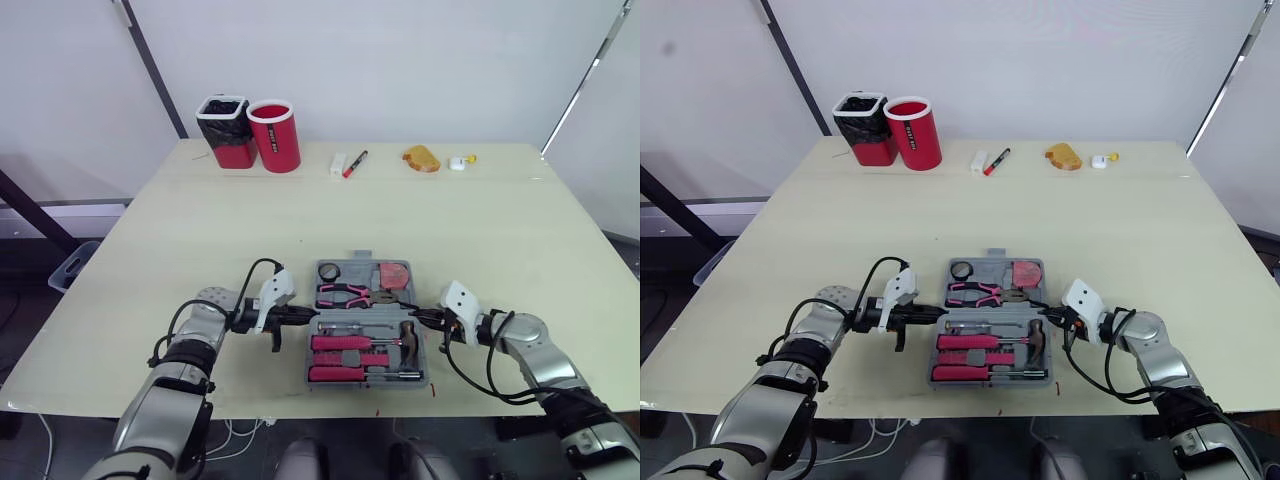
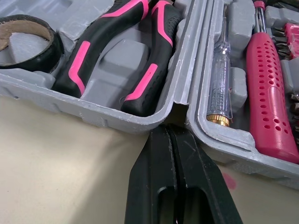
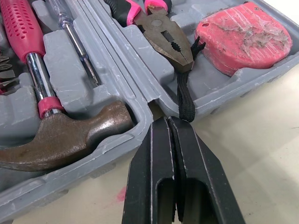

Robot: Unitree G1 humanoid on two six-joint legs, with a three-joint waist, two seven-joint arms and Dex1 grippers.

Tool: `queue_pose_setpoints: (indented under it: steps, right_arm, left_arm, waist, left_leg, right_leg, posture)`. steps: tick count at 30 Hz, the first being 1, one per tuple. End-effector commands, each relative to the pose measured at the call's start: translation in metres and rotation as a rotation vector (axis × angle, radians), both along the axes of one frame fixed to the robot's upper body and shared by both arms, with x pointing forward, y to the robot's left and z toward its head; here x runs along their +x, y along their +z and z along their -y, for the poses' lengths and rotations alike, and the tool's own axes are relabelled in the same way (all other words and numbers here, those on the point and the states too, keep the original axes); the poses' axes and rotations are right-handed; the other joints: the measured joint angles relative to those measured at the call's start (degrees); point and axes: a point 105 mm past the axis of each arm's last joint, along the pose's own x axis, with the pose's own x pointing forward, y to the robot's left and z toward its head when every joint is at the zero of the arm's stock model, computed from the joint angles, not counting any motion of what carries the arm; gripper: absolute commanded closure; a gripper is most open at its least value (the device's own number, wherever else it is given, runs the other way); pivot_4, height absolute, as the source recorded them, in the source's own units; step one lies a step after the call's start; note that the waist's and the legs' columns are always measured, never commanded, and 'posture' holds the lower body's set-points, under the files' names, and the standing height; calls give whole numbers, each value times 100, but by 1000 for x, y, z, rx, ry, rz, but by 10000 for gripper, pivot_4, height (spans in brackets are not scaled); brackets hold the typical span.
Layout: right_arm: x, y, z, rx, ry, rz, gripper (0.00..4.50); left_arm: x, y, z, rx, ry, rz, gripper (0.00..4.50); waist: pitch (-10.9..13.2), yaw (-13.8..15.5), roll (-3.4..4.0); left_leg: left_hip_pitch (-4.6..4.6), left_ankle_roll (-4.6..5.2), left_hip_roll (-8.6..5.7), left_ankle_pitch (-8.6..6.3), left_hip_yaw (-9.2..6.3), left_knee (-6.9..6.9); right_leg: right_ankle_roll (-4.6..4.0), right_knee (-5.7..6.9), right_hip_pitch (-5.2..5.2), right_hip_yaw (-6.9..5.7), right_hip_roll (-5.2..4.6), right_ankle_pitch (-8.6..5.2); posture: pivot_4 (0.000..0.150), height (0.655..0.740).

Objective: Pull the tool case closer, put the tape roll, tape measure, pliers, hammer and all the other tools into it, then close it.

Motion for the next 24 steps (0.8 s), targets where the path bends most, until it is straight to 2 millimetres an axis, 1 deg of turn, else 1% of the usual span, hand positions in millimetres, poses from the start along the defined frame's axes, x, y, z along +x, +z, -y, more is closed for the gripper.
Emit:
queue_pose_setpoints:
  steps: [1,11,24]
  right_arm:
    - [-8,3,-14,24,76,-9,44528]
    - [-23,-3,-15,24,126,-84,44528]
    - [-31,-3,-12,15,138,-125,44528]
  left_arm:
    - [-10,-7,11,2,-73,-35,44951]
    - [-21,-11,11,6,-108,-77,44951]
    - [-32,-16,13,23,-150,-129,44951]
  waist:
    - [0,1,0]
    - [-1,2,0]
    - [-2,9,0]
  left_leg:
    - [0,0,0,0,0,0]
    - [0,0,0,0,-1,-2]
    - [0,0,0,0,-2,-2]
  right_leg:
    - [0,0,0,0,0,0]
    - [0,-1,0,-1,0,0]
    - [0,-1,0,-1,0,-1]
  posture:
    - [1500,7400]
    - [1500,7400]
    - [1500,7400]
